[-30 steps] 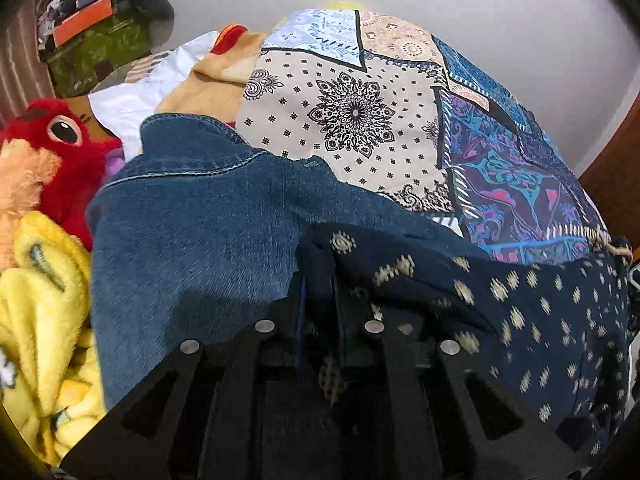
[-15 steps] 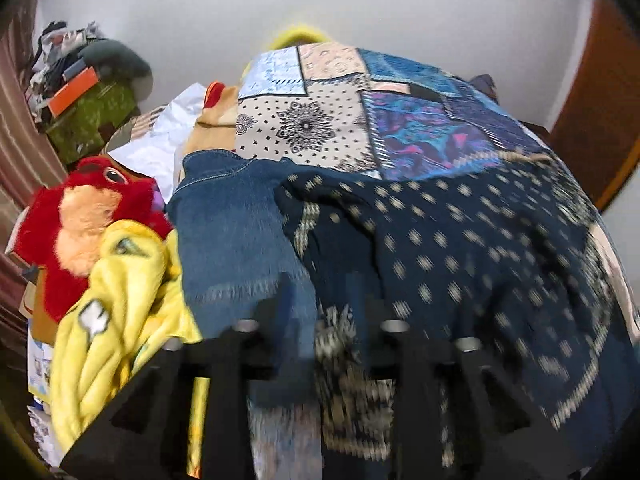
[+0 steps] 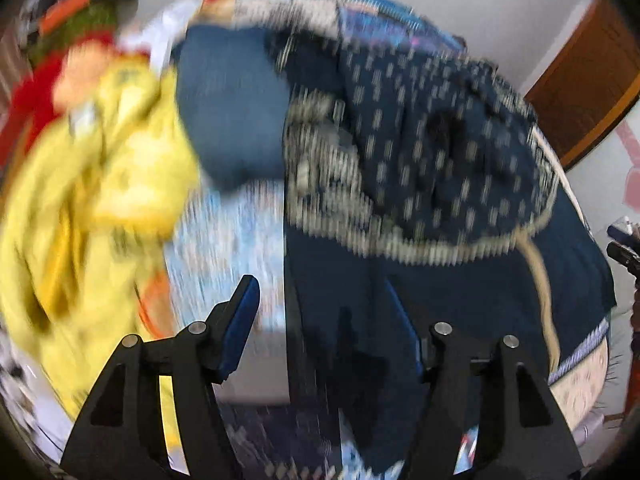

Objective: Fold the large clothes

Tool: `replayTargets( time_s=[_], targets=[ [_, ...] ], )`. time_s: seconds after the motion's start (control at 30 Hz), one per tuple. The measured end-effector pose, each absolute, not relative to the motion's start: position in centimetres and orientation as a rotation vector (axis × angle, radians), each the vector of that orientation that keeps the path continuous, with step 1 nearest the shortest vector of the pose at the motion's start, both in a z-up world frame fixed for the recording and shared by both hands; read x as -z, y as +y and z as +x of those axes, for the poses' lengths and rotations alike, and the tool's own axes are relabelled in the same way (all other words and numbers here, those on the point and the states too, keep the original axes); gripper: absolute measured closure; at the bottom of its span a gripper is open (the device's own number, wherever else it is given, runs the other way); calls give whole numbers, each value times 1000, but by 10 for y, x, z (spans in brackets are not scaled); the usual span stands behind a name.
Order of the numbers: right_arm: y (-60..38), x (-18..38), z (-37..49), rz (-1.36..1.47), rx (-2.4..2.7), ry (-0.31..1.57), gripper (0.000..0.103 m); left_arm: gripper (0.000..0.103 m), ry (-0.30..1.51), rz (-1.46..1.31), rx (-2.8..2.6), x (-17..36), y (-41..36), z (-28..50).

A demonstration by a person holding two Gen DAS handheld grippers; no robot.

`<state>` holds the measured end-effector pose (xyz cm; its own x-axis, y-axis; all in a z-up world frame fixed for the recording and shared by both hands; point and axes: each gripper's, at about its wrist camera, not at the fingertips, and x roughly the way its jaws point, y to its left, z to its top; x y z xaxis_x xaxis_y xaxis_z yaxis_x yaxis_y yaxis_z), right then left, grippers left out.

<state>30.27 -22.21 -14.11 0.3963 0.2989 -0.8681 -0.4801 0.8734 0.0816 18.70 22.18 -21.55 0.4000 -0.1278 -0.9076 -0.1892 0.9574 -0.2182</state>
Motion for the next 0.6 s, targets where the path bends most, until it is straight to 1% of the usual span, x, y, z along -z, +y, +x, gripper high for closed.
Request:
replayTargets(
  time_s=[0.17,0.33,0.4,0.43,0.47,0.5,0.53,0.57,0.6],
  targets=[
    [-241,165,282,-61,-509,1161,19,41,1257,-461,10,256,215,148],
    [-250,173,267,-2,-519,1180,19,41,1285,-567,108,270,195,134],
    [-246,172,262,-23,-526,1169,27,43,1279,-578,131,272,184,132],
    [-244,172,259,-30,-530,1162,35,50,1272,-559,131,272,178,133],
    [-243,171,257,-29,-539,1153,43,60,1266,-536,130,271,172,133],
    [-241,170,256,-26,-545,1141,52,65,1261,-516,131,270,167,134],
    [-240,170,256,-25,-547,1133,58,79,1256,-503,134,268,163,136],
    [-240,169,257,-13,-553,1128,71,88,1250,-488,132,264,159,138],
    [-239,168,259,2,-564,1126,77,88,1246,-467,127,260,156,141]
  ],
)
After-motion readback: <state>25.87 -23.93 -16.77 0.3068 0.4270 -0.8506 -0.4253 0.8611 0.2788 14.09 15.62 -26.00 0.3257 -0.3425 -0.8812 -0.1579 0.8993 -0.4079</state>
